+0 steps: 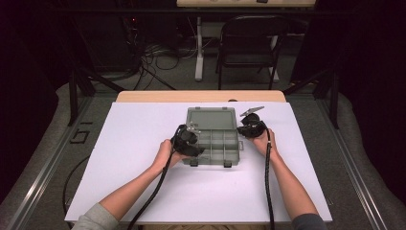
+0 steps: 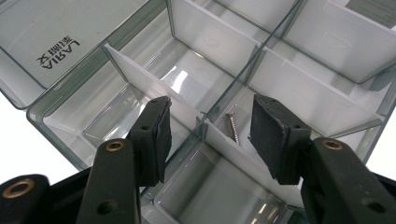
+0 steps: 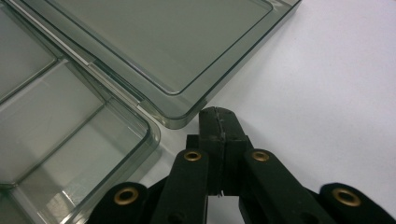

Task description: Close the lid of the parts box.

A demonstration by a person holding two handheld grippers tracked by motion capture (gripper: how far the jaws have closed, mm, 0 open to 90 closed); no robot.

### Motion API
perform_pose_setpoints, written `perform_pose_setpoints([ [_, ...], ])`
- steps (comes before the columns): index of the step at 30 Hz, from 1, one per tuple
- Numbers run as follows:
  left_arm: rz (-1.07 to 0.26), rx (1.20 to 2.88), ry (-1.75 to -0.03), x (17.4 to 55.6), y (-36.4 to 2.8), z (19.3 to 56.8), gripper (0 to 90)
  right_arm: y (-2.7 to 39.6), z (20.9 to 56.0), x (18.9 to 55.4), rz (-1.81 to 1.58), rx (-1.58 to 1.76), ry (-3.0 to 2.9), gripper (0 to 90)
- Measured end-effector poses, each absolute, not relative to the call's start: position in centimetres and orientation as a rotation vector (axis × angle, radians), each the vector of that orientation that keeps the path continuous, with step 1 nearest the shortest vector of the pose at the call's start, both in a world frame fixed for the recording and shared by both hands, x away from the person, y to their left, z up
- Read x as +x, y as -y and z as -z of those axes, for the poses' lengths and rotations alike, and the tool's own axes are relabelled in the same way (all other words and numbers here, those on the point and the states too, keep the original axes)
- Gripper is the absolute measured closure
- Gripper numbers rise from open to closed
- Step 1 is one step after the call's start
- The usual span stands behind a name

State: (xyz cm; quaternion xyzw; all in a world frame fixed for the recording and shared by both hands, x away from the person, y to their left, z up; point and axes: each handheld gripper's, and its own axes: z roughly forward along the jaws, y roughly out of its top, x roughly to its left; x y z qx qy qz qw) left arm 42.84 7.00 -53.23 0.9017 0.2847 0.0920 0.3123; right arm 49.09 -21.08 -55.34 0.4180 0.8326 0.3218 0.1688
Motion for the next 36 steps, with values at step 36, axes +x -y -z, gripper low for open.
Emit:
perform_pose_setpoints([
  [36, -0.256, 2.383, -0.753, 42.79, -6.81, 53.27, 48.5, 21.47, 55.98, 49.75, -1.034, 1.234, -2.277, 90.0],
])
